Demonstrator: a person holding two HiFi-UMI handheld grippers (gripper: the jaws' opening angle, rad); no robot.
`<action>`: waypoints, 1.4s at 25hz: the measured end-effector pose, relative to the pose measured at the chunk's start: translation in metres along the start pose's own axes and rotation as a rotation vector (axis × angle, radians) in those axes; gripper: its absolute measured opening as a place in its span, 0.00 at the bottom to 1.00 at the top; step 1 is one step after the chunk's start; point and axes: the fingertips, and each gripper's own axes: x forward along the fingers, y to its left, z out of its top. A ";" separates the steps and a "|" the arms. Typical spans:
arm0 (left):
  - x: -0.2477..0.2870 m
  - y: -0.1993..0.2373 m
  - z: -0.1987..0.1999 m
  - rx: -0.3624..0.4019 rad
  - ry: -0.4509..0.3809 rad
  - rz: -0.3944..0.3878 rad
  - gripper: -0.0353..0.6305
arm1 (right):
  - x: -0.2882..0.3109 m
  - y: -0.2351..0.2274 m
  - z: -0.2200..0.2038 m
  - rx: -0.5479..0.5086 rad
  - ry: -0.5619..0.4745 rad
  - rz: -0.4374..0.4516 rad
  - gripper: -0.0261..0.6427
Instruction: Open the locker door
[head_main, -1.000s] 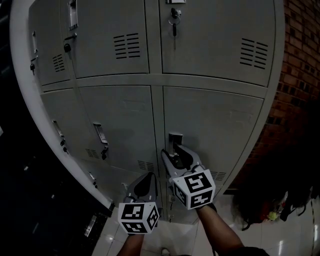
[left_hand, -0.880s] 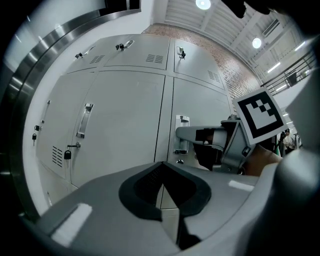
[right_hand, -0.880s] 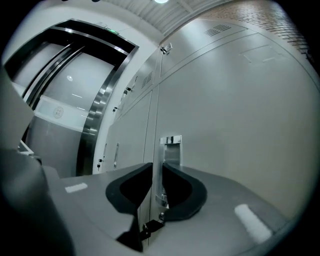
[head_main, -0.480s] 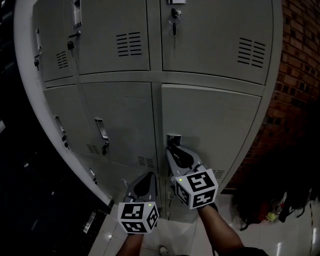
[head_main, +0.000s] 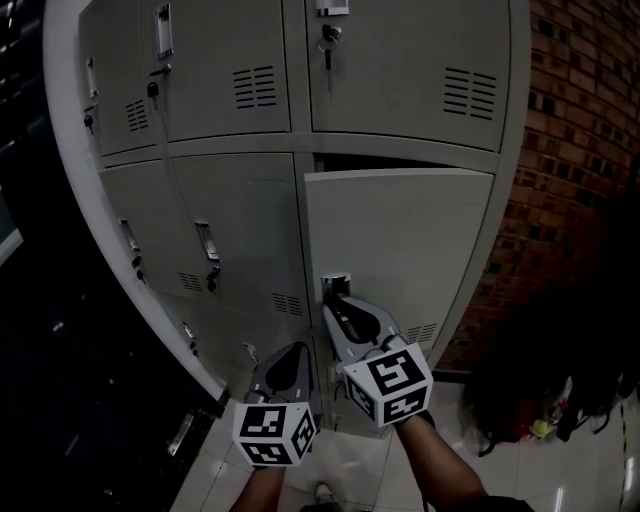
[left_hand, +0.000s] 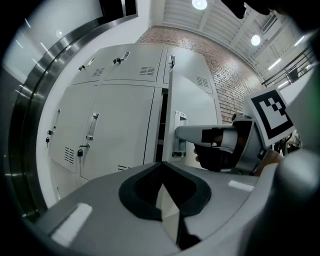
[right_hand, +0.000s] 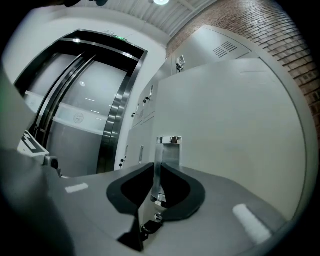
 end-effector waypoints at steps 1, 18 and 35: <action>-0.005 -0.003 -0.001 0.000 0.001 0.002 0.06 | -0.006 0.004 0.001 -0.004 -0.002 0.004 0.10; -0.092 -0.079 -0.017 0.008 0.016 0.021 0.06 | -0.116 0.034 0.011 0.001 -0.013 0.036 0.10; -0.129 -0.149 -0.015 0.042 0.023 -0.107 0.06 | -0.204 0.037 0.020 -0.031 -0.007 -0.085 0.06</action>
